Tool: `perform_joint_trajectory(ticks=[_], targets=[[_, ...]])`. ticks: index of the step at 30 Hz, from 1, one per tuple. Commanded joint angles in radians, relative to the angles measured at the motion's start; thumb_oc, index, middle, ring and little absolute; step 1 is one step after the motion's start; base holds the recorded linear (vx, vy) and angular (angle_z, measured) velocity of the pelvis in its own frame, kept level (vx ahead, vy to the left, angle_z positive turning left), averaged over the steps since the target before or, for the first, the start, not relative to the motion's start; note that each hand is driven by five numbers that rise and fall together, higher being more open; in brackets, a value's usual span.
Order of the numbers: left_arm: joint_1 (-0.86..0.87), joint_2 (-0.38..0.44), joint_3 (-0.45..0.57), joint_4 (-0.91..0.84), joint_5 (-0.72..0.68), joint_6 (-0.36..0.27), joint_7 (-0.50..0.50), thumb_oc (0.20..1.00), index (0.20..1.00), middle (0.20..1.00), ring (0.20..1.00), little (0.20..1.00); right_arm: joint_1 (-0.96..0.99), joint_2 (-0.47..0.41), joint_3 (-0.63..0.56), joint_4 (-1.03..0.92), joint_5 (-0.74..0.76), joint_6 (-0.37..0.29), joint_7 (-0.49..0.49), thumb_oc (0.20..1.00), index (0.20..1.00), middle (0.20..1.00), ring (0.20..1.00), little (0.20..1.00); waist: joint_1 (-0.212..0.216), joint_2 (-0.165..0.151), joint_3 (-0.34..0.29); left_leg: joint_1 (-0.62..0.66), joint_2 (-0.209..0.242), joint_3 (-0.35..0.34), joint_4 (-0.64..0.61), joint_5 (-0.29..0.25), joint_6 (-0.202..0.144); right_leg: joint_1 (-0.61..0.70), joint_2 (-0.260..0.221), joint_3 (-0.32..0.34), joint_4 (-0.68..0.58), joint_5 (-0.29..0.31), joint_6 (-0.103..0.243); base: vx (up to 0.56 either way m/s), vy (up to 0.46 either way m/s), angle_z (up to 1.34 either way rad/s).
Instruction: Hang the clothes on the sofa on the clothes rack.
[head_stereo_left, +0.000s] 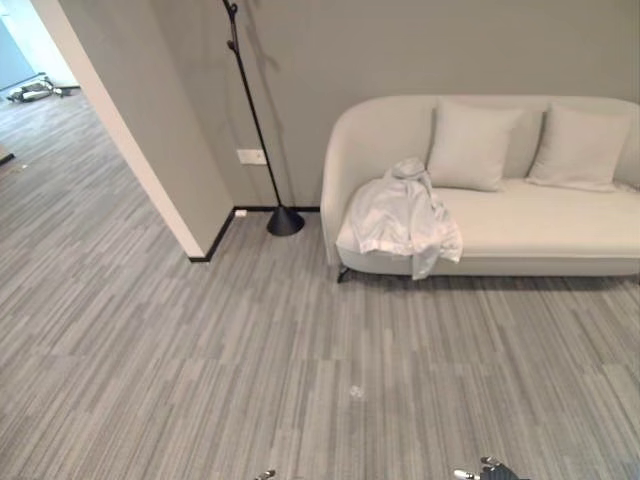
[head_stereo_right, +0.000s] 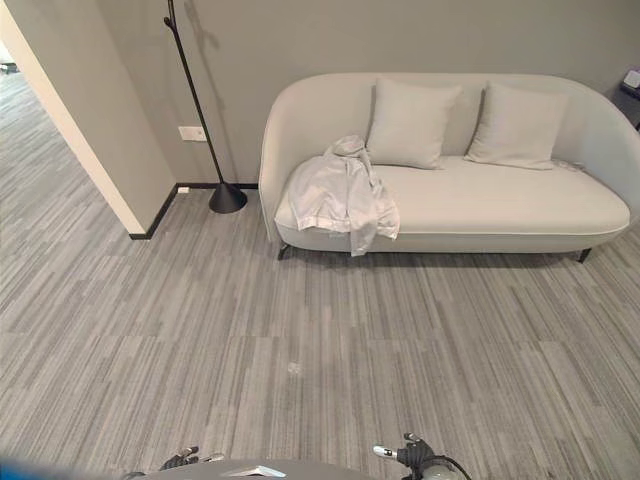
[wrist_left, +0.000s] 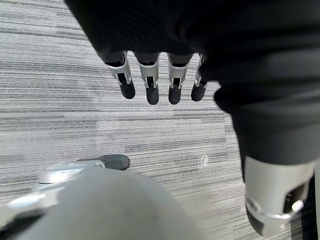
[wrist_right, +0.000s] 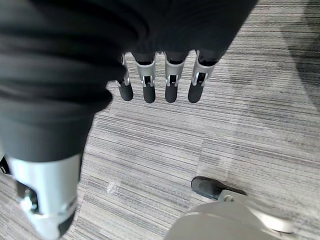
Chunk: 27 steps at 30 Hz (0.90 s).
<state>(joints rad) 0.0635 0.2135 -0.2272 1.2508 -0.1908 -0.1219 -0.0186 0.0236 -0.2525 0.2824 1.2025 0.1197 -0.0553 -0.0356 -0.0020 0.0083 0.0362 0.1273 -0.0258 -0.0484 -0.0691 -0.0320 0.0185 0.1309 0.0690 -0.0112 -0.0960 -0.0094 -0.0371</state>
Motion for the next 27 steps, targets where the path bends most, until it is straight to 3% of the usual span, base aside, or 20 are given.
perform_joint_trajectory(ticks=[1,12,27], targets=[[-0.059,0.013,0.006,0.022,0.016,-0.025,0.006,1.0,1.0,1.0,1.0,1.0,-0.031,0.002,0.014,0.021,0.028,-0.019,-0.001,1.0,1.0,1.0,1.0,1.0,-0.004,-0.029,-0.011,0.022,0.056,-0.079,-0.018,-0.018,-0.067,-0.026,-0.119,0.068,0.009,0.022,0.154,0.0,-0.005,-0.09],[-0.061,0.005,-0.001,0.022,0.014,-0.025,0.007,1.0,1.0,1.0,1.0,1.0,-0.024,0.005,0.015,0.019,0.028,-0.022,-0.005,1.0,1.0,1.0,1.0,1.0,-0.014,-0.033,-0.013,0.025,0.057,-0.06,-0.018,-0.023,-0.066,-0.028,-0.119,0.078,0.009,0.022,0.156,0.0,0.002,-0.05],[-0.061,0.013,0.001,0.038,0.036,-0.024,0.006,1.0,1.0,1.0,1.0,1.0,-0.032,0.002,0.016,0.024,0.023,-0.013,0.005,1.0,1.0,1.0,1.0,1.0,0.006,-0.034,-0.005,0.005,0.032,-0.066,-0.018,-0.02,-0.048,-0.044,-0.144,0.073,0.009,0.034,0.172,-0.01,0.043,0.02]])
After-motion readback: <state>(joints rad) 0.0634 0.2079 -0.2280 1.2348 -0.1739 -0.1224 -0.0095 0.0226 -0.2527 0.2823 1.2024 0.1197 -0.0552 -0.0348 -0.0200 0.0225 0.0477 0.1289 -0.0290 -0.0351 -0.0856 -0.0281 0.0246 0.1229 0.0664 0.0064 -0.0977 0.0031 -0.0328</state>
